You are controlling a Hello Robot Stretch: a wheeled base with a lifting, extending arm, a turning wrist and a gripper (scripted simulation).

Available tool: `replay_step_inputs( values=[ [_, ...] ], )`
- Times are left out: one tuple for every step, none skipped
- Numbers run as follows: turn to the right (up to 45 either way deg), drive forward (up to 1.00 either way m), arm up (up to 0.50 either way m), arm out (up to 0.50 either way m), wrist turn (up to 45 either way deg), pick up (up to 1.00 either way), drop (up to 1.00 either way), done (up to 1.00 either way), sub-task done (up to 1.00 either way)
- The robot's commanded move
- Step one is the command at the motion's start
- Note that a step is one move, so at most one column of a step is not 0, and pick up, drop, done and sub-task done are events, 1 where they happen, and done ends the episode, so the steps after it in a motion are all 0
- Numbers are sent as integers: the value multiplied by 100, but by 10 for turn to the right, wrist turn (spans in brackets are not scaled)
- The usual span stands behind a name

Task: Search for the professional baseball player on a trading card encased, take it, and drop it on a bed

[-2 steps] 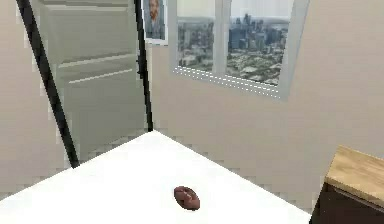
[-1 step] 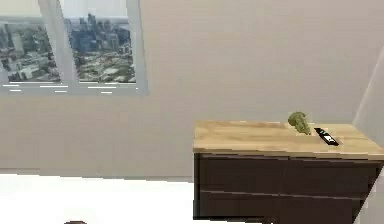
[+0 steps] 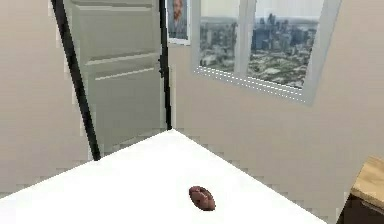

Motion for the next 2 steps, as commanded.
replay_step_inputs(
  values=[
    [-330,0,0,0,0,0,0,0,0],
    [0,40,0,0,0,0,0,0,0]
  ],
)
